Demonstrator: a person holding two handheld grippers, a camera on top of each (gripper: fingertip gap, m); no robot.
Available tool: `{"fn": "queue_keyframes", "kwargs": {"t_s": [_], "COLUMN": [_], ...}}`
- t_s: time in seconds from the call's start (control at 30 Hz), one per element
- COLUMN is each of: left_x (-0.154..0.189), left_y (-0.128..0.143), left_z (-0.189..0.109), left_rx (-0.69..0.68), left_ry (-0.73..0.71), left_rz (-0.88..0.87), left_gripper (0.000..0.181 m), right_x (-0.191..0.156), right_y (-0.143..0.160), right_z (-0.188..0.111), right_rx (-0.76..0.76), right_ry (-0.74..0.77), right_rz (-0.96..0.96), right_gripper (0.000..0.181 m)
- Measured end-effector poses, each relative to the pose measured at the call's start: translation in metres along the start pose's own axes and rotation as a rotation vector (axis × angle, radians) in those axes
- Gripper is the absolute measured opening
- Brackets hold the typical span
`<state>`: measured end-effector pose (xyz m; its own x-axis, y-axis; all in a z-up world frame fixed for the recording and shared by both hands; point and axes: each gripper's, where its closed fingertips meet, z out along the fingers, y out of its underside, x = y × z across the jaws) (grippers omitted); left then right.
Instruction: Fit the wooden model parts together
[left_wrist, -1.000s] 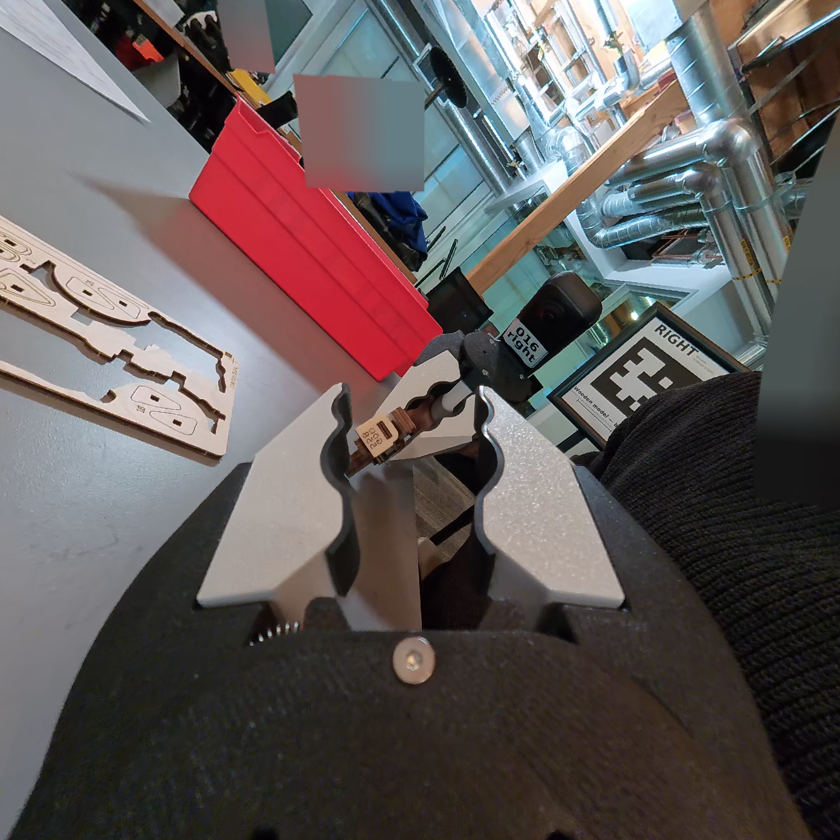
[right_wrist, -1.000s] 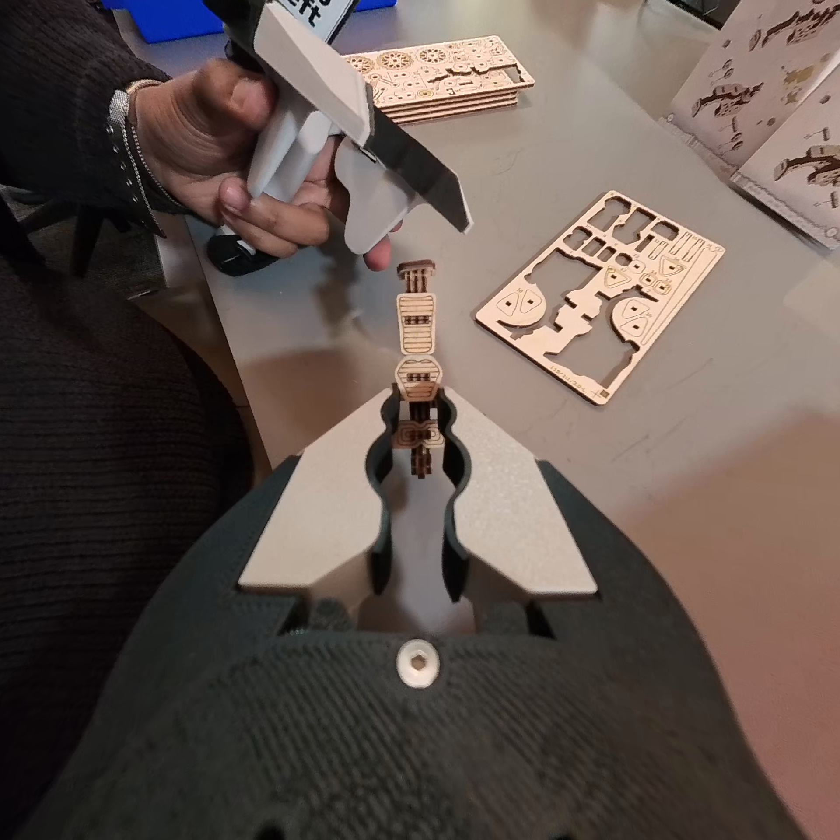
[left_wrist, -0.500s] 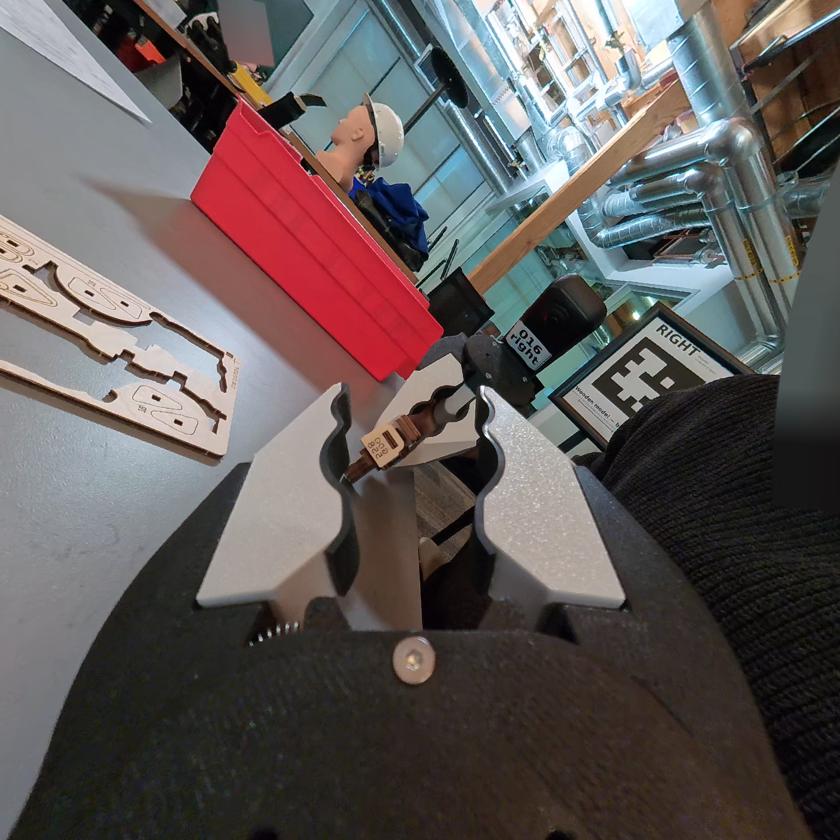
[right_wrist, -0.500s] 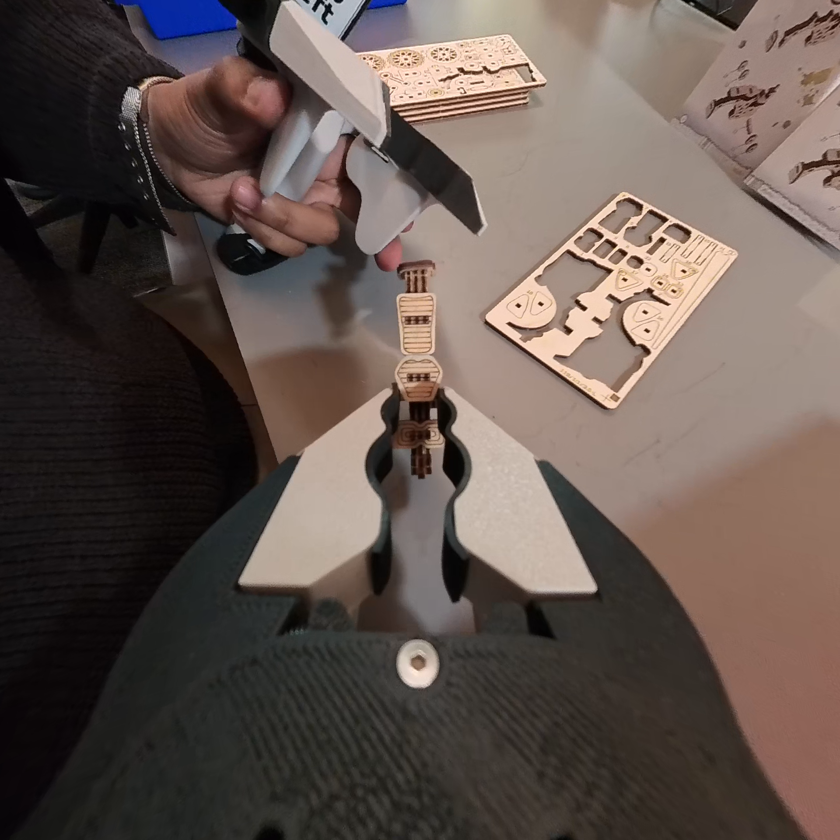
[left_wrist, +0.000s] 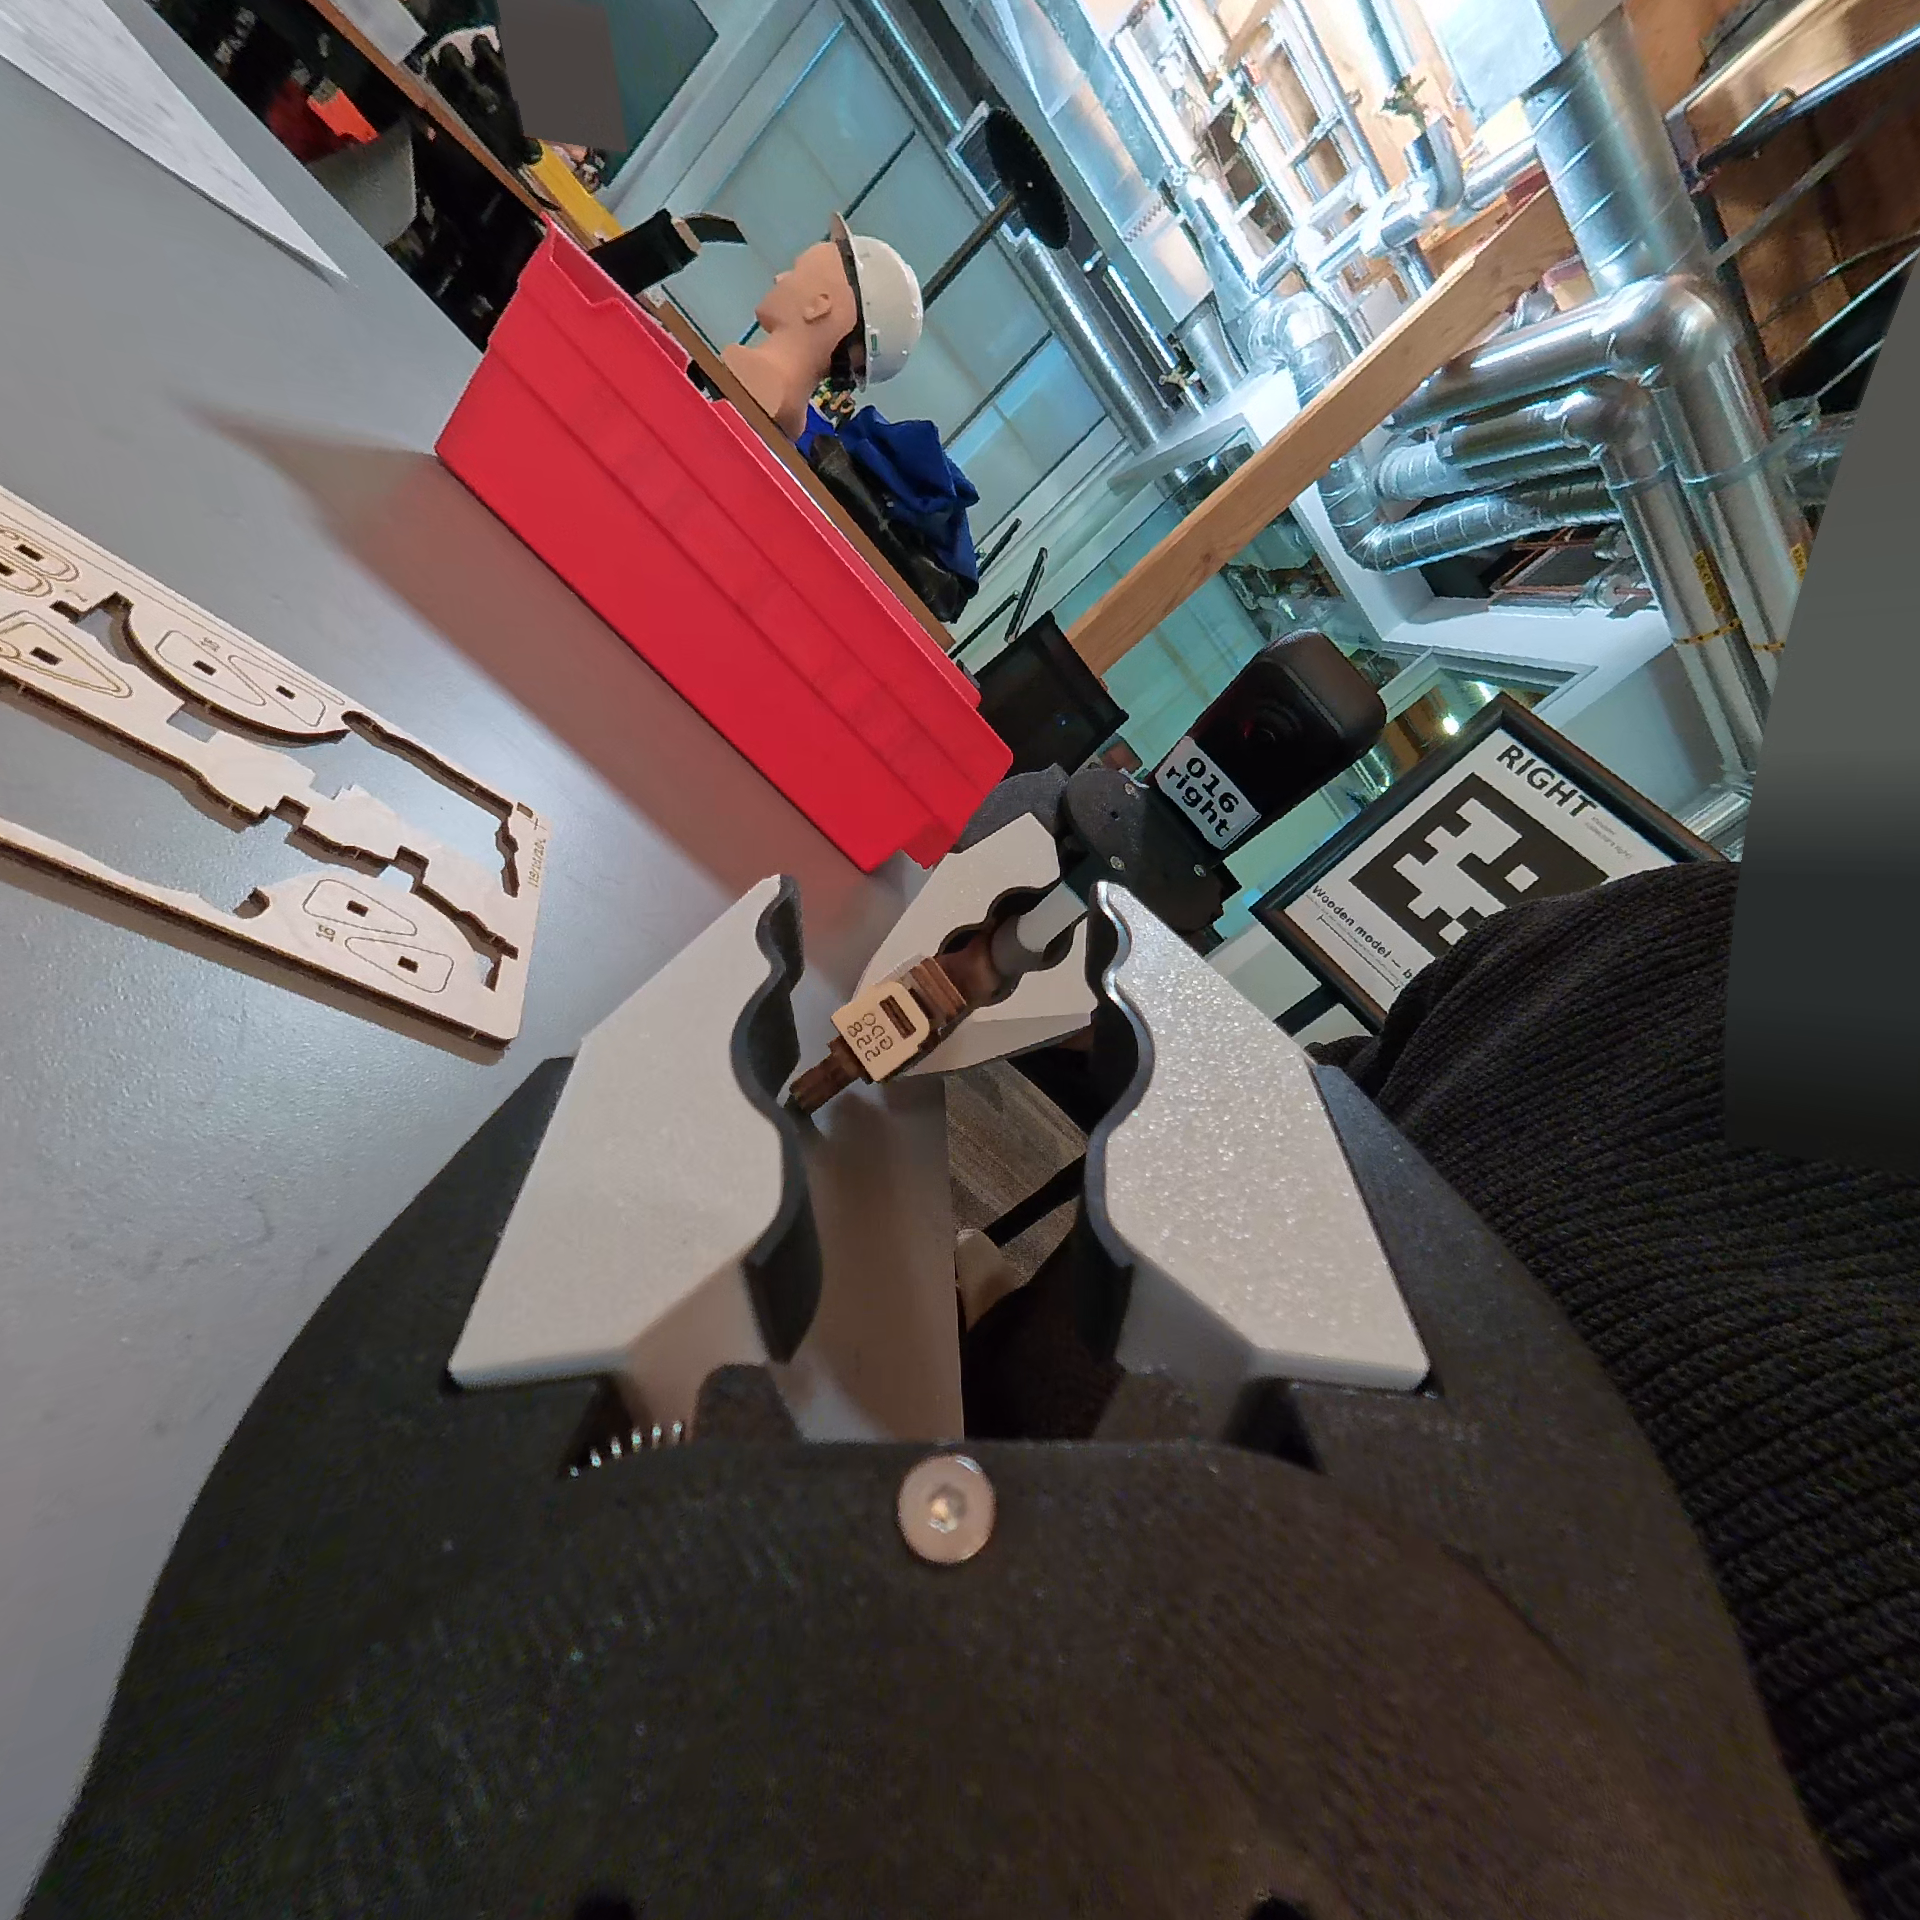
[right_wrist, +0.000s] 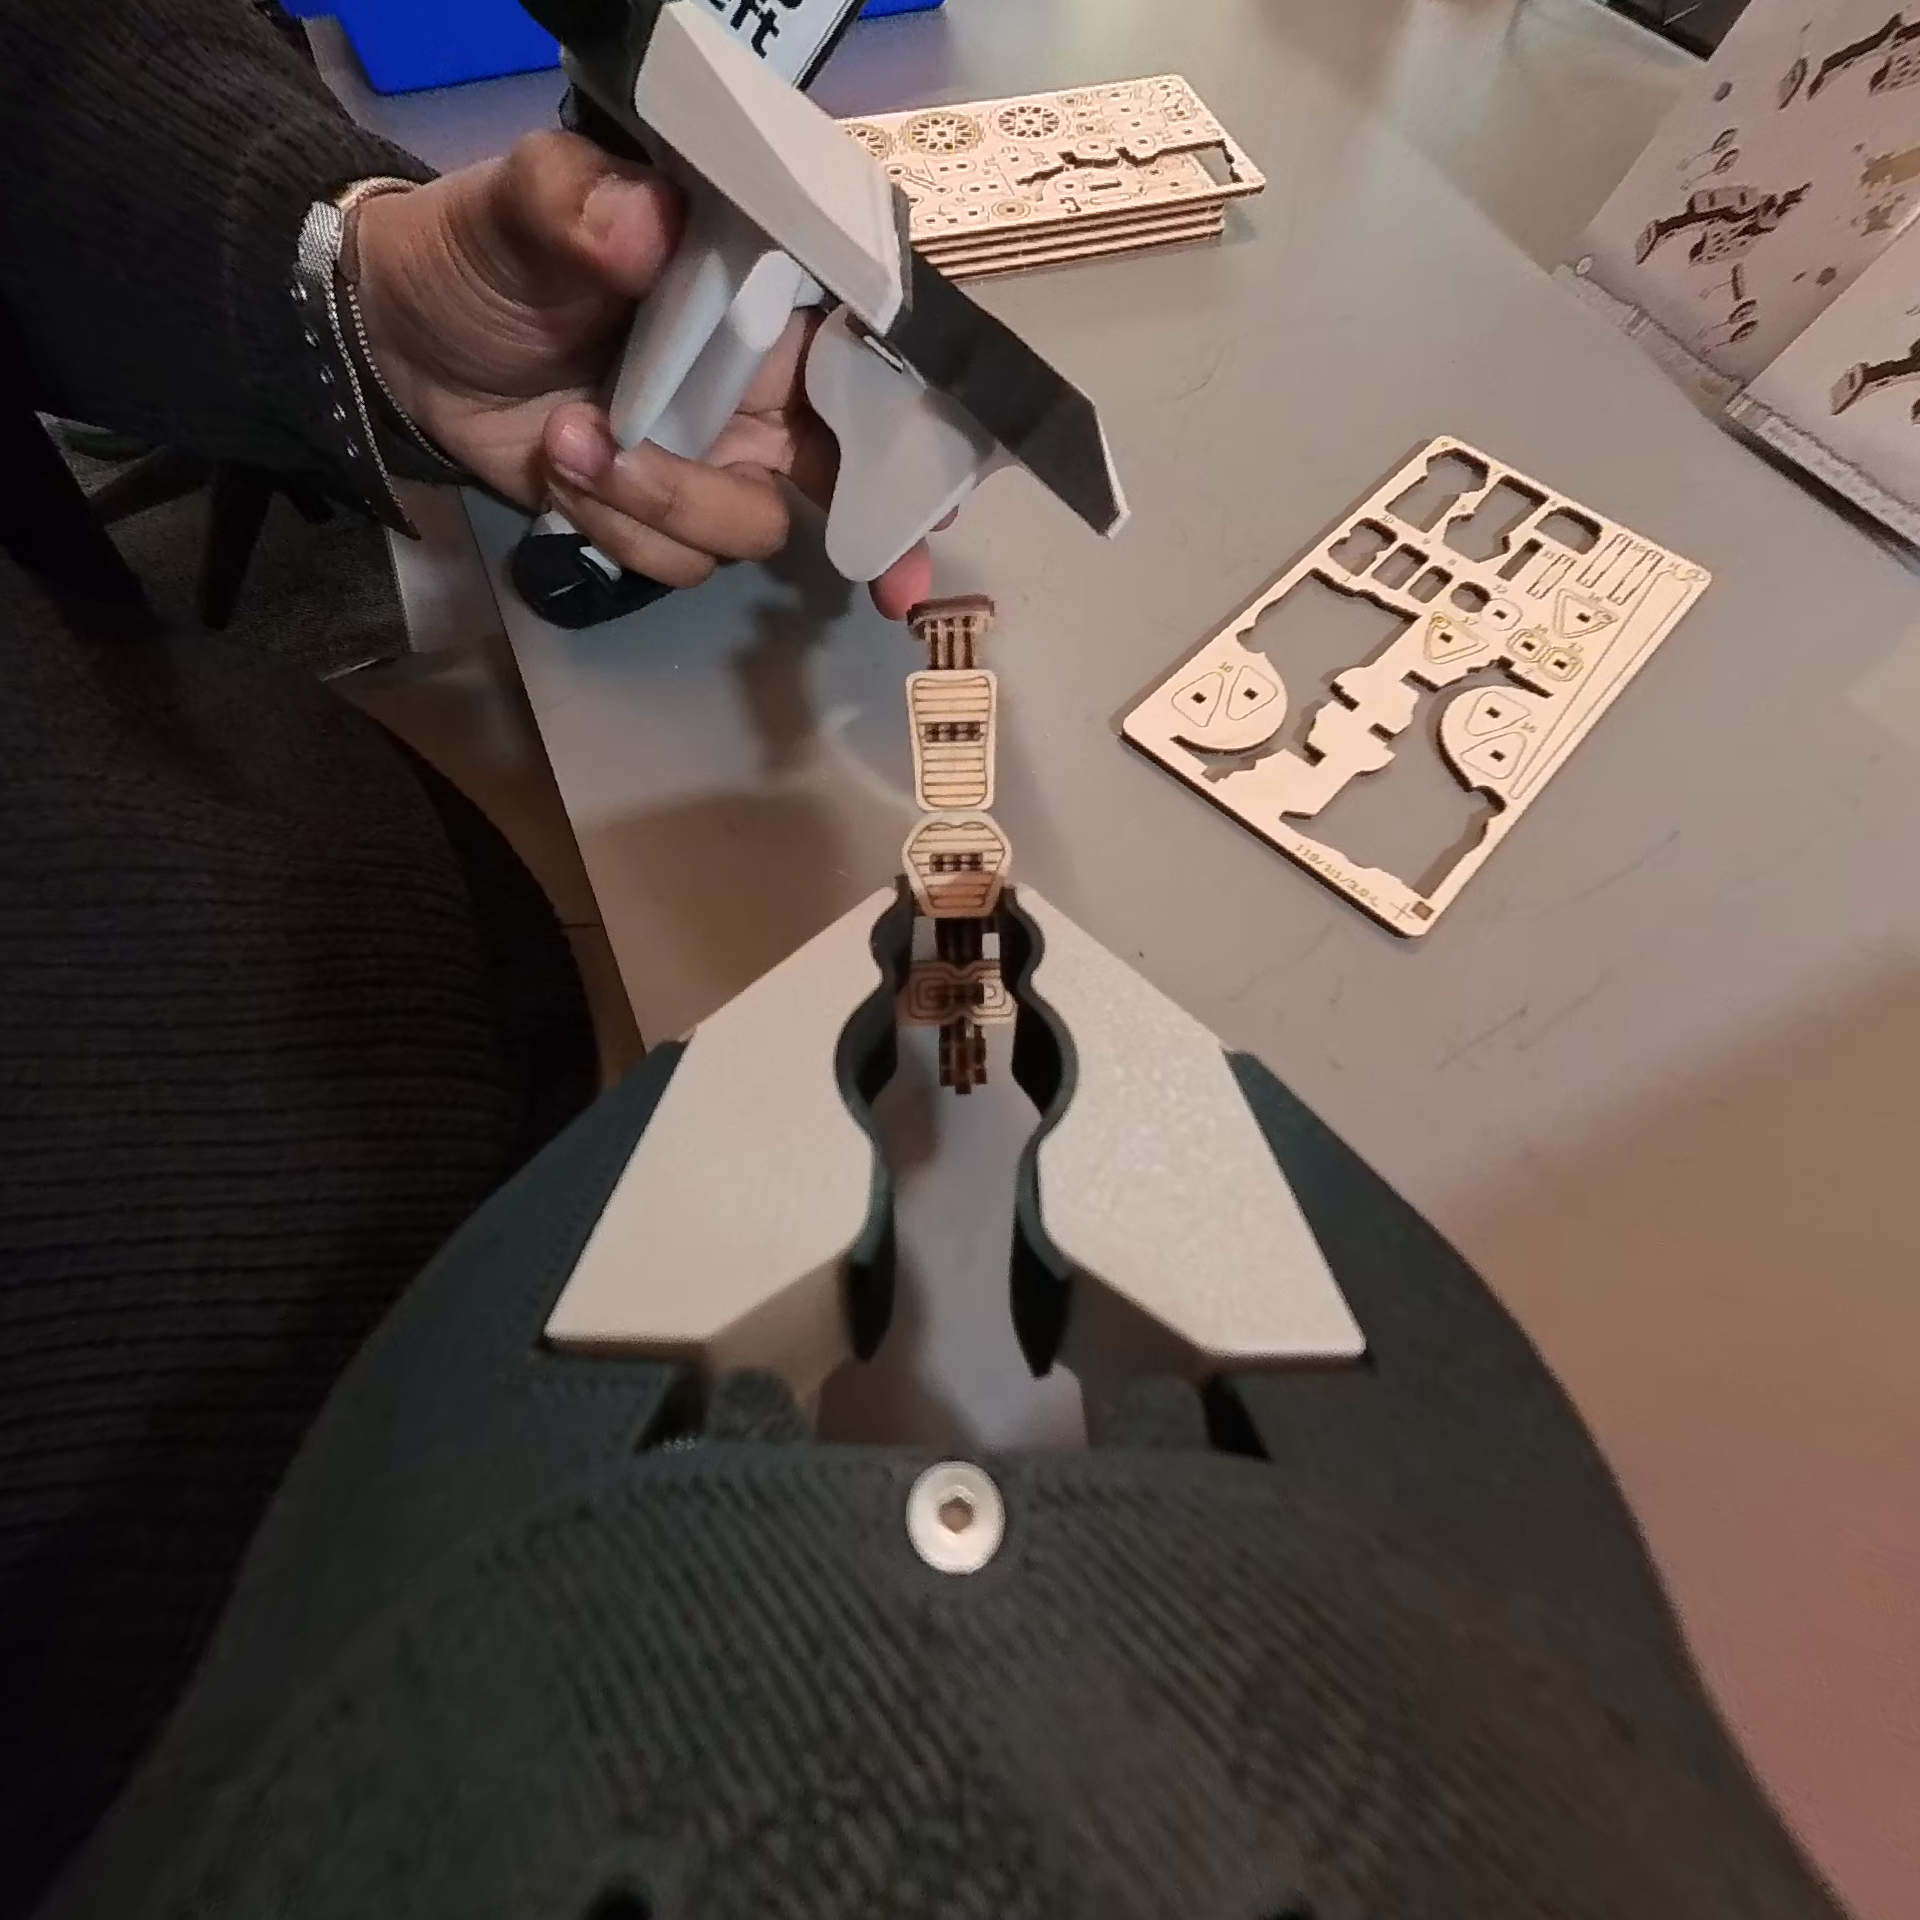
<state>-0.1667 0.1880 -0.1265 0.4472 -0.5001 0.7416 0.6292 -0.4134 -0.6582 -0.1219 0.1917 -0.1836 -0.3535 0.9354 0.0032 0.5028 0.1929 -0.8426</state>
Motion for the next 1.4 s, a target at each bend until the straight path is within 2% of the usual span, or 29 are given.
{"fn": "queue_keyframes", "kwargs": {"t_s": [0.83, 0.9, 1.0, 1.1, 1.4], "left_x": [0.0, -0.001, -0.001, -0.004, -0.008], "left_y": [-0.001, -0.005, -0.022, -0.029, -0.025], "left_z": [-0.001, -0.003, -0.012, -0.017, -0.014], "left_rx": [0.006, 0.032, 0.14, 0.171, 0.153], "left_ry": [0.0, -0.017, -0.063, -0.103, -0.103], "left_rz": [-0.003, 0.007, 0.101, 0.141, 0.11], "left_gripper": [0.053, 0.052, 0.049, 0.049, 0.049], "right_x": [-0.002, -0.001, -0.002, -0.003, -0.005], "right_y": [-0.001, -0.001, -0.001, 0.001, 0.001], "right_z": [0.001, 0.001, 0.002, 0.004, 0.006], "right_rx": [0.008, 0.011, 0.013, 0.004, 0.006], "right_ry": [-0.012, -0.014, -0.017, -0.023, -0.04], "right_rz": [0.008, 0.012, 0.017, 0.017, 0.031], "right_gripper": [0.016, 0.016, 0.016, 0.017, 0.016]}}
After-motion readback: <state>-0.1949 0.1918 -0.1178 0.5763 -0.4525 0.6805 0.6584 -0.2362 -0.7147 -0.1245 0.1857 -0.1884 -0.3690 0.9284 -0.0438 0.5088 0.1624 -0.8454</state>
